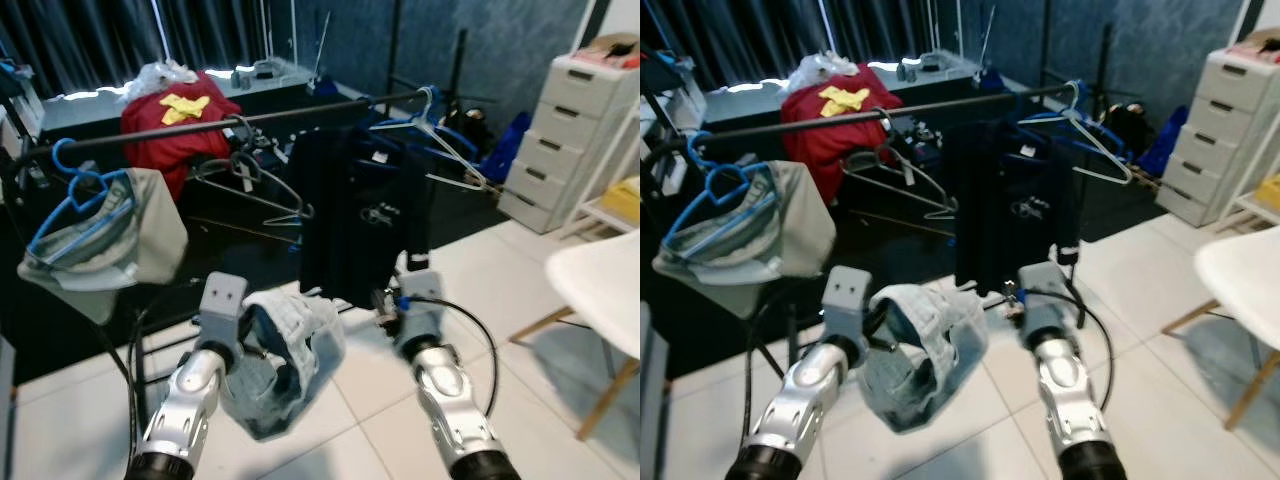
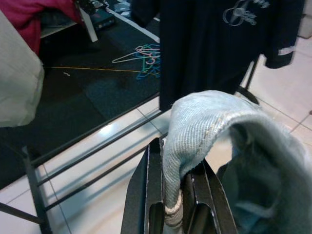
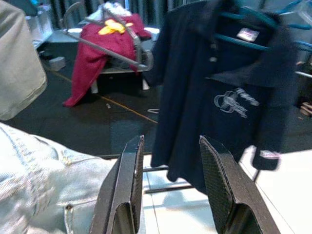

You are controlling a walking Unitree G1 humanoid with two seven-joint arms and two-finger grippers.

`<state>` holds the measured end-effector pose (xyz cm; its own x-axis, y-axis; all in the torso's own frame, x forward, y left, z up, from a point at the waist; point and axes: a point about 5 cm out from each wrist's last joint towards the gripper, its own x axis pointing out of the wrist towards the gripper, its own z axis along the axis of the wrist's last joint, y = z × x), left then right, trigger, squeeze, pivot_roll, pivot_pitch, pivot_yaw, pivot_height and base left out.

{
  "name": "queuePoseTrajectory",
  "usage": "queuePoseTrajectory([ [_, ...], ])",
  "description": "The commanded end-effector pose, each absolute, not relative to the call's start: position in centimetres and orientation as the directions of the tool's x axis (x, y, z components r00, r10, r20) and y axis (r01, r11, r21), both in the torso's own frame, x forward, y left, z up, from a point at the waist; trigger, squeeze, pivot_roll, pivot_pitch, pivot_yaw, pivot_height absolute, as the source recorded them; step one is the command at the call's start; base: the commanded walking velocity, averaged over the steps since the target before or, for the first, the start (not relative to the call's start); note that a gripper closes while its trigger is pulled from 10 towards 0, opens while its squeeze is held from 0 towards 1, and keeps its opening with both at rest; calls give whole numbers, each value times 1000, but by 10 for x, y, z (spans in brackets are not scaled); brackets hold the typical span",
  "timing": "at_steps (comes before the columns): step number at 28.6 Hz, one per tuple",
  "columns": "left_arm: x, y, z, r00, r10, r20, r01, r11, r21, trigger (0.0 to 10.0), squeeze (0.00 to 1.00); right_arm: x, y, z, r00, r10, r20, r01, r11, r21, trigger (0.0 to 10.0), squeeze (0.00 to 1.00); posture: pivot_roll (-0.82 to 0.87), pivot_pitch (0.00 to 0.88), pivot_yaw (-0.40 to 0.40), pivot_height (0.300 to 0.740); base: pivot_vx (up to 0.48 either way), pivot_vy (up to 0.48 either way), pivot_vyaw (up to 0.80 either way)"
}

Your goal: Hang hanger

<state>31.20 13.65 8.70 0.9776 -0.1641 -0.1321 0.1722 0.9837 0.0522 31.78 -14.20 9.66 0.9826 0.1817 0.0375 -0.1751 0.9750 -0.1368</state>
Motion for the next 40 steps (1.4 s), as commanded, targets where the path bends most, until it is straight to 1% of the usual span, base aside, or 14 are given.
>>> queuePoseTrajectory([
  [1,312,135,89,978,-168,-123,175,983,52,10000,0,317,-148,97,985,164,46,-156,979,-131,10000,0,-57,18,47,740,319,0,469],
  [4,312,135,89,978,-168,-122,176,983,52,10000,0,317,-150,100,987,145,65,-140,987,-78,10000,0,-56,18,48,740,317,0,0],
  [11,313,134,90,977,-177,-123,184,982,52,10000,0,318,-150,112,981,150,122,-141,987,-78,10000,0,-56,19,51,740,317,0,0],
  [13,313,134,90,976,-177,-124,184,981,53,10000,0,318,-143,124,955,234,183,-218,971,-104,10000,0,-55,18,54,740,319,0,0],
  [14,313,134,90,976,-177,-124,184,981,53,10000,0,318,-143,124,955,234,183,-218,971,-104,10000,0,-55,18,54,740,319,0,0],
  [16,313,134,90,976,-179,-124,186,981,55,10000,0,317,-139,134,929,295,225,-269,953,-142,10000,0,-55,18,54,740,319,0,0],
  [20,314,133,90,975,-186,-126,194,979,58,10000,0,322,-140,150,910,322,259,-276,940,-198,10000,0,-57,17,57,740,317,0,0],
  [22,315,132,91,974,-190,-124,199,978,62,10000,0,330,-147,160,919,296,260,-246,947,-207,10000,0,-57,15,54,740,315,0,0],
  [27,315,131,92,974,-192,-122,201,978,62,10000,0,334,-154,167,924,276,265,-225,952,-207,10000,0,-56,15,54,740,316,0,0],
  [30,315,131,92,975,-189,-121,197,979,57,10000,0,336,-158,178,909,306,282,-248,942,-224,10000,0,-58,14,52,740,315,0,0],
  [32,316,131,93,975,-188,-119,196,979,55,10000,0,336,-159,182,896,348,276,-293,930,-222,10000,0,-57,14,50,740,317,0,0],
  [35,316,131,93,975,-190,-118,197,979,56,10000,0,336,-163,186,888,395,234,-335,907,-256,10000,0,-59,13,51,740,319,0,0],
  [38,317,131,93,975,-190,-118,198,979,59,10000,0,341,-171,190,904,378,197,-312,902,-299,10000,0,-66,10,51,740,315,0,0],
  [40,317,131,93,975,-190,-118,198,979,59,10000,0,341,-171,190,904,378,197,-312,902,-299,10000,0,-66,10,51,740,315,0,0],
])
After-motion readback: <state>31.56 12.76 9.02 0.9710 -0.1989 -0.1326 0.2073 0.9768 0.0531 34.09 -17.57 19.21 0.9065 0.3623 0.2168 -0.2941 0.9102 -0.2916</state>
